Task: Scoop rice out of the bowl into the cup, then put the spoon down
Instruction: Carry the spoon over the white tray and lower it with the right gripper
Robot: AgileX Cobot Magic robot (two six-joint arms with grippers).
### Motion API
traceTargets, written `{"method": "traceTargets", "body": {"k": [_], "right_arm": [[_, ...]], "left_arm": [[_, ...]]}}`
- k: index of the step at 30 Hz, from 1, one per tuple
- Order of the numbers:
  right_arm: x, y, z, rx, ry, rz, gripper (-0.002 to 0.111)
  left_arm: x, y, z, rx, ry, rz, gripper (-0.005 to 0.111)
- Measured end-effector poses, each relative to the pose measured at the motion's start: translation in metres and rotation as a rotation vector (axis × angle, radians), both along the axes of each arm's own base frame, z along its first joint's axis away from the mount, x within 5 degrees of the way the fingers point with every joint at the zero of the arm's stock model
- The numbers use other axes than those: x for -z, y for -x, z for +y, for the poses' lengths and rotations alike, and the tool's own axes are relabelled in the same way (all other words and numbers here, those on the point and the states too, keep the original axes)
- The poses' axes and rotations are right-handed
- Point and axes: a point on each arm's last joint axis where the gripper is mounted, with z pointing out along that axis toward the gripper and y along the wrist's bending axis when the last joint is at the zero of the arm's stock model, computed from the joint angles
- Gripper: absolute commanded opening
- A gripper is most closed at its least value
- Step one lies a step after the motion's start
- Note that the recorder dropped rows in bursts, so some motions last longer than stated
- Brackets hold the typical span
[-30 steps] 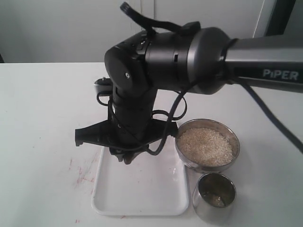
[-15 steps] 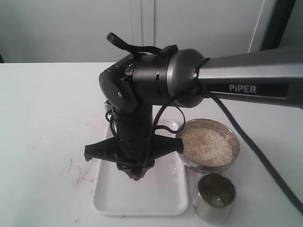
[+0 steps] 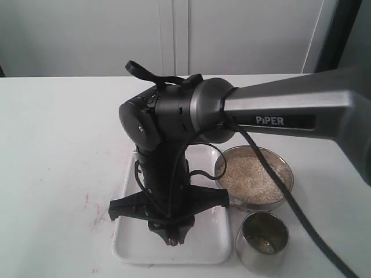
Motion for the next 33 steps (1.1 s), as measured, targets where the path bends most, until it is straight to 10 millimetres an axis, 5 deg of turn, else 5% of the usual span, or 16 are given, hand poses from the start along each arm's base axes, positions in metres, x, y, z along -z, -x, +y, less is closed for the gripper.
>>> {"method": "traceTargets", "body": {"k": [33], "right_arm": [[0.018, -0.028, -0.012, 0.075, -0.127, 0.013, 0.005]], "left_arm": [[0.0, 0.0, 0.0, 0.0, 0.0, 0.0, 0.014]]}}
